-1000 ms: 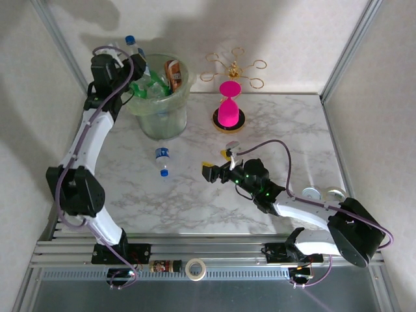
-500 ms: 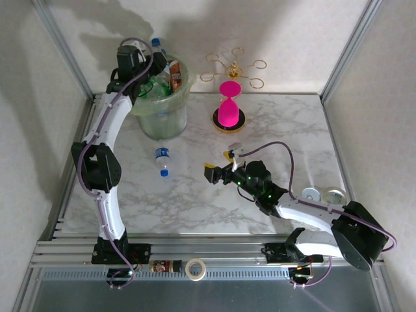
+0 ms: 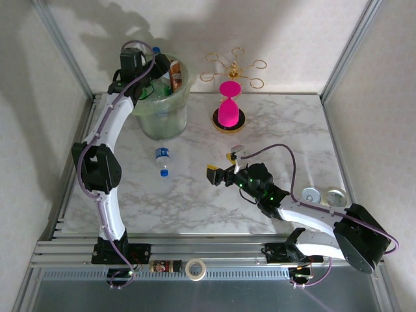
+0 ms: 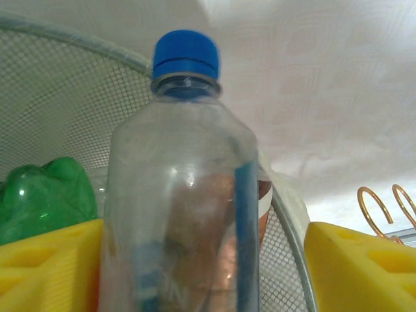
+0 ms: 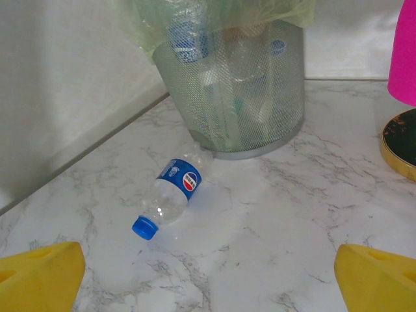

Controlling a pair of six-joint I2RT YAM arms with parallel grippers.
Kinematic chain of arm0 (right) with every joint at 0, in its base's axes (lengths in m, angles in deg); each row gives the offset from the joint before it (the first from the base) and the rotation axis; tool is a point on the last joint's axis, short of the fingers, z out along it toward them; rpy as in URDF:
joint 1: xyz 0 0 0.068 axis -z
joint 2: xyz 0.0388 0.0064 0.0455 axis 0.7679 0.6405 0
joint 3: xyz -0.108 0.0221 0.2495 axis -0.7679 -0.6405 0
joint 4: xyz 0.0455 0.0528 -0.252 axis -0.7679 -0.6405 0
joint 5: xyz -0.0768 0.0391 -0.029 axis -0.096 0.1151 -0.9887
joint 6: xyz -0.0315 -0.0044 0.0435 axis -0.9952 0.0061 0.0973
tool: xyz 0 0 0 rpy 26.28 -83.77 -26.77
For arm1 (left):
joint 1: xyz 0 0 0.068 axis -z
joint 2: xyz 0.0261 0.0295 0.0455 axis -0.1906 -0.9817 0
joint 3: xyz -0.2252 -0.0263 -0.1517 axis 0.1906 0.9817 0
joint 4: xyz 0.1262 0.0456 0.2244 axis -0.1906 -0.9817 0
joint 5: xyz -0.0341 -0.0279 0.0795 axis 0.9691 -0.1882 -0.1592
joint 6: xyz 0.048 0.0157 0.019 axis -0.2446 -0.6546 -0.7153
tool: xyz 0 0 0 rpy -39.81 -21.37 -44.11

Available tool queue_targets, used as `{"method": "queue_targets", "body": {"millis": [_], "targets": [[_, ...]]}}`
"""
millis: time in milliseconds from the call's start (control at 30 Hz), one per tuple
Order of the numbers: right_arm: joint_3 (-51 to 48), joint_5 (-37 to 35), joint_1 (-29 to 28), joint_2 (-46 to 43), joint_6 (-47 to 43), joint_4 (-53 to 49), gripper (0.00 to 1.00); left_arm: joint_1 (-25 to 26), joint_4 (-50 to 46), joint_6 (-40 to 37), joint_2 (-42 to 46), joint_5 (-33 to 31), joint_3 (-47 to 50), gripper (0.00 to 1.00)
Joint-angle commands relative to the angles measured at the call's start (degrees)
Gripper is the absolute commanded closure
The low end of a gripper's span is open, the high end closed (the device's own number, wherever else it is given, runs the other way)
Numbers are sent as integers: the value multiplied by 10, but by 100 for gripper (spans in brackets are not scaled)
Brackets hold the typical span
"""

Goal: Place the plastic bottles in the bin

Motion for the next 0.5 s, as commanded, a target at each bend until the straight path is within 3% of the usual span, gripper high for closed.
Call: {"method": "queue_targets", "body": {"millis": [0,233,467], "targets": [[-5,-5,2,-10,2,6,1,4,6,-7,67,-33,14,20],[0,3,1,-5,4,9,1,4,80,-15,188,-85,114,1],[17,22,1,23,7,16,1,4,195,18,336,-108,297,0]]}}
